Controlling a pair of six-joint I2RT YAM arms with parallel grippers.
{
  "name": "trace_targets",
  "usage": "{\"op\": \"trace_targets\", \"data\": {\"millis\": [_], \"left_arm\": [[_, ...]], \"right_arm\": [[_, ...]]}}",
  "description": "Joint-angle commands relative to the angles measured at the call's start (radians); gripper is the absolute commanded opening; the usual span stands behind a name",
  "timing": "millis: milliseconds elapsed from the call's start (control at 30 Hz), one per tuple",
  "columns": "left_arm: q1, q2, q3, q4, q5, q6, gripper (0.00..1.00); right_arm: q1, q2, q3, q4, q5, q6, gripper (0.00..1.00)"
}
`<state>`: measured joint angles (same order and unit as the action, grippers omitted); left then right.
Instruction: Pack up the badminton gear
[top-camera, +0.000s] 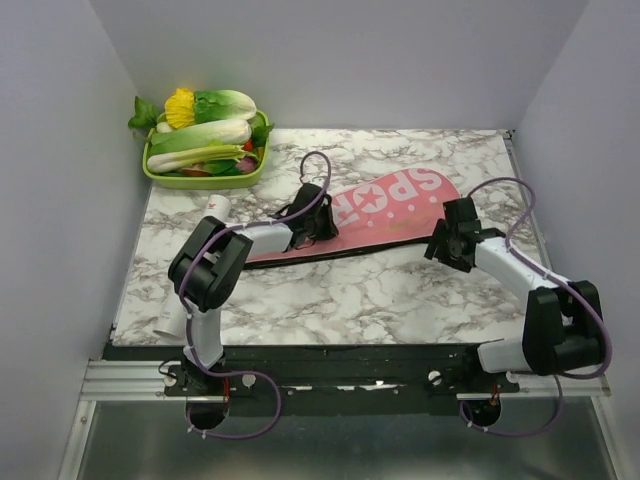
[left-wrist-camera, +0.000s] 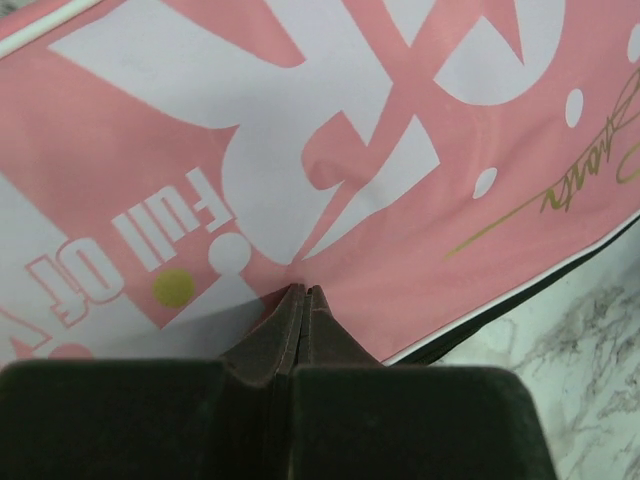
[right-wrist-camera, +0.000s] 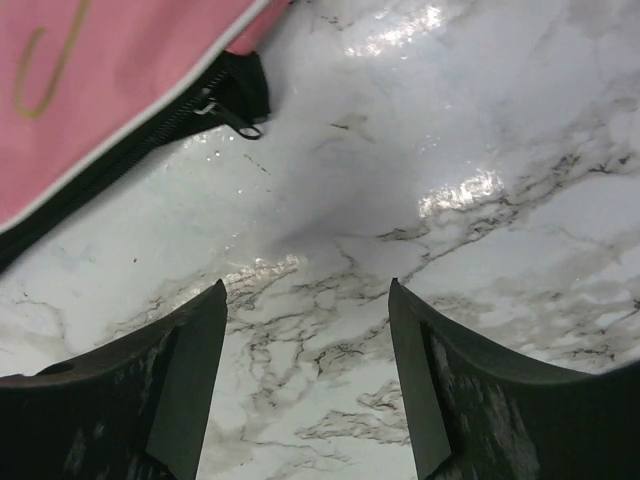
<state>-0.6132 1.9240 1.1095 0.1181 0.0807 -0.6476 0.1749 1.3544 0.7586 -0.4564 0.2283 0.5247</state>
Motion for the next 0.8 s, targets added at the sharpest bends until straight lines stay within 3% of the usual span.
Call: {"op": "trace_targets", "data": {"millis": [0, 467, 767], "left_arm": [[0.078, 0.023, -0.056, 0.009, 0.005, -0.007, 0.0], [0.104, -0.029, -0.145, 0.103, 0.131, -0.06, 0.0], [0.104, -0.122, -0.197, 0.097, 0.145, -0.05, 0.0]], "right_arm": [[-0.005, 0.067, 0.071, 0.012, -0.064, -0.072, 0.74], [-0.005, 0.255, 0.268, 0.032, -0.164, -0.322, 0.71], [-0.006, 0.316, 0.274, 0.036, -0.158, -0.321, 0.53]]}}
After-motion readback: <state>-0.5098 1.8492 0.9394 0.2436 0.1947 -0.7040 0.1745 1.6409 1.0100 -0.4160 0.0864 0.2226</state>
